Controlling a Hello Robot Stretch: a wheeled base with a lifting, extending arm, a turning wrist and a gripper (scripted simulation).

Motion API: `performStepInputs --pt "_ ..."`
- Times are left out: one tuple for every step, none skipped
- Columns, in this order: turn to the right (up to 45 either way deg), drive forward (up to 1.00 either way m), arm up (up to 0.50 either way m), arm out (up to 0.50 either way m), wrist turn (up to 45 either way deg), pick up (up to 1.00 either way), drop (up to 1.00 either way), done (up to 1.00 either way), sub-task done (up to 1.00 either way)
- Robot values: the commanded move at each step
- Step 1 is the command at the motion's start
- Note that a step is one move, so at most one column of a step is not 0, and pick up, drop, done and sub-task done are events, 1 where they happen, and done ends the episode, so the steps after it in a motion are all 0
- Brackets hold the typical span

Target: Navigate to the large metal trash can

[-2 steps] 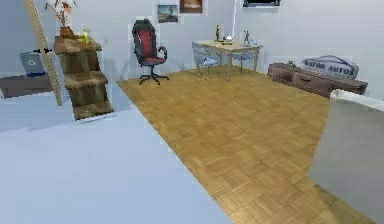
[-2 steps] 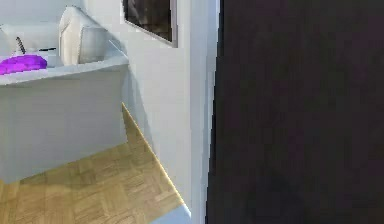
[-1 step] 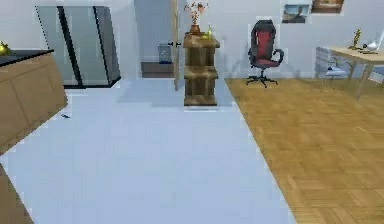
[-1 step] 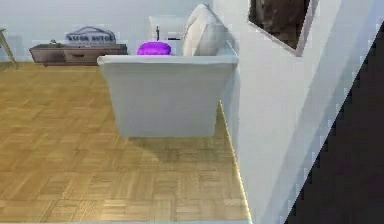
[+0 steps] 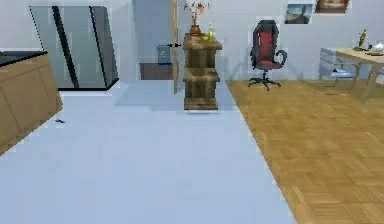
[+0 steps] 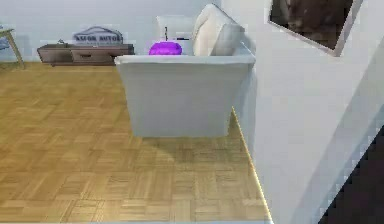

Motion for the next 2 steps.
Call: performStepInputs --pt "-15.0 0.00 0.00 0.00 0.0 0.00 0.00 0.00 0.00" --pt "0.0 1.00 0.00 0.00 0.0 0.00 0.00 0.00 0.00"
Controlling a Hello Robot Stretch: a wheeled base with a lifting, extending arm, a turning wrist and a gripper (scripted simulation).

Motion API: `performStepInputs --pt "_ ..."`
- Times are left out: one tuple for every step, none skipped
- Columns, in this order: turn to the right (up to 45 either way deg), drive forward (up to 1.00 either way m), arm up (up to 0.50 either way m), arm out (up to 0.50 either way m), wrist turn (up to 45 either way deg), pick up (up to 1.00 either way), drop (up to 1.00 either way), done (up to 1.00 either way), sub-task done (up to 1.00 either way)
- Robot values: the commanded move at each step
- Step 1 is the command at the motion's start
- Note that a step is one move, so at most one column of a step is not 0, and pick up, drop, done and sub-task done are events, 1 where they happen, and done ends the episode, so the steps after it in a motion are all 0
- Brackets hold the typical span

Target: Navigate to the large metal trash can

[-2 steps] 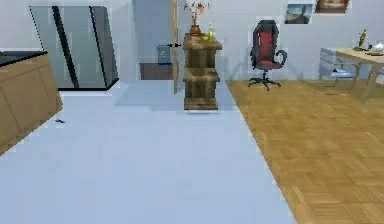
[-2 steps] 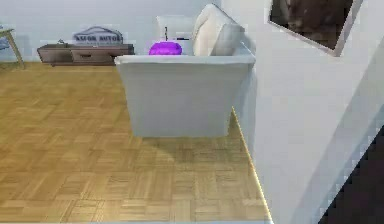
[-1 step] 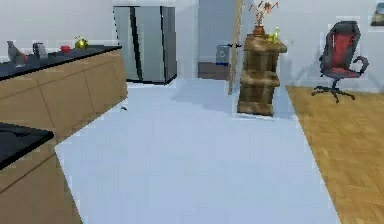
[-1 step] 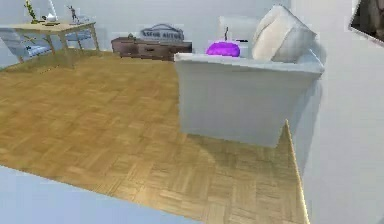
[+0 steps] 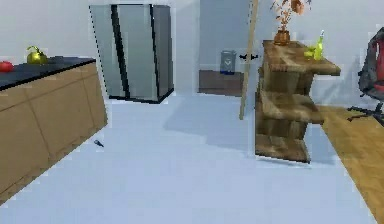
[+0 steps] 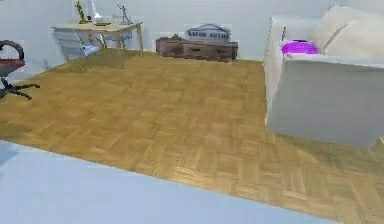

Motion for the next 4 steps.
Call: performStepInputs --pt "0.0 1.00 0.00 0.00 0.0 0.00 0.00 0.00 0.00" --pt "0.0 1.00 0.00 0.00 0.0 0.00 0.00 0.00 0.00" --pt "0.0 1.00 0.00 0.00 0.0 0.00 0.00 0.00 0.00" --pt "-15.0 0.00 0.00 0.00 0.0 0.00 0.00 0.00 0.00"
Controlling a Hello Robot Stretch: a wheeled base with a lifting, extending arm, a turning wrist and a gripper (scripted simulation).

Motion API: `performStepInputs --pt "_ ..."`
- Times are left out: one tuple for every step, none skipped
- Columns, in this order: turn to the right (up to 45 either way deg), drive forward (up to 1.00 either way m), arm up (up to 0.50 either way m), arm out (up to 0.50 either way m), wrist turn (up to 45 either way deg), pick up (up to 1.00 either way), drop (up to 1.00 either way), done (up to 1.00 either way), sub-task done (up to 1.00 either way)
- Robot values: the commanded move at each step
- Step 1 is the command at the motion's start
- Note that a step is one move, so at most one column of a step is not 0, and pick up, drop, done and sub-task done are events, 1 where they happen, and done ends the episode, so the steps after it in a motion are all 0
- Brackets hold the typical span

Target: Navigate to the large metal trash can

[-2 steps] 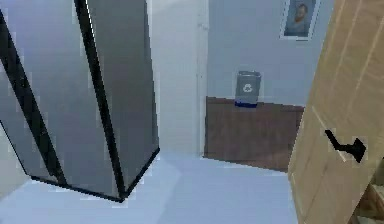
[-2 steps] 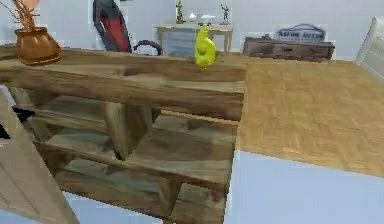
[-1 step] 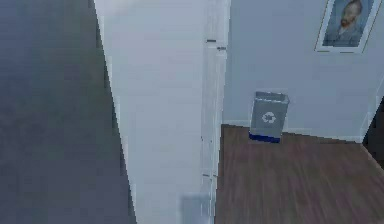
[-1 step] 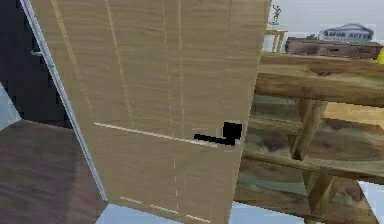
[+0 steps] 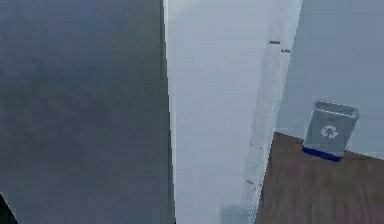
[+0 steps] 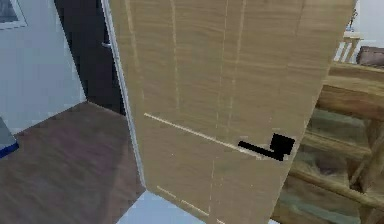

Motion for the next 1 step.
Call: performStepInputs --pt "0.0 0.10 0.00 0.00 0.0 0.00 0.00 0.00 0.00"
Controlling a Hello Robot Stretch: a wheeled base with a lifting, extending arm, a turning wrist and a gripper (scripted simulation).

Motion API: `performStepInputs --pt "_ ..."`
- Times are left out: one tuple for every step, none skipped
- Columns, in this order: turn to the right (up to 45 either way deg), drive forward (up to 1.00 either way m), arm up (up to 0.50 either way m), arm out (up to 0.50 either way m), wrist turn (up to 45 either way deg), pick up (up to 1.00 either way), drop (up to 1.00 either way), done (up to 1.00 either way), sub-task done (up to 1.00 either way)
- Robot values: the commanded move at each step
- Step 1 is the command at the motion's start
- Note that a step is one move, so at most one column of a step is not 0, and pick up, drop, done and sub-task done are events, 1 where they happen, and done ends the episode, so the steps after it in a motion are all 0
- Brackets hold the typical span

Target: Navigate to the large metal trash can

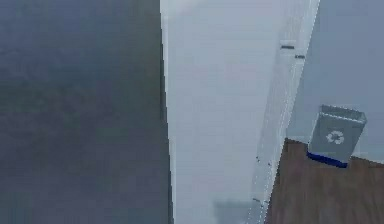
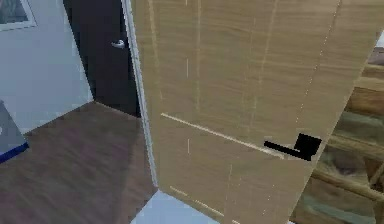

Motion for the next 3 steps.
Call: performStepInputs --pt "45.0 0.00 0.00 0.00 0.0 0.00 0.00 0.00 0.00" --pt "12.0 0.00 0.00 0.00 0.0 0.00 0.00 0.00 0.00" --pt "3.0 0.00 0.00 0.00 0.0 0.00 0.00 0.00 0.00"
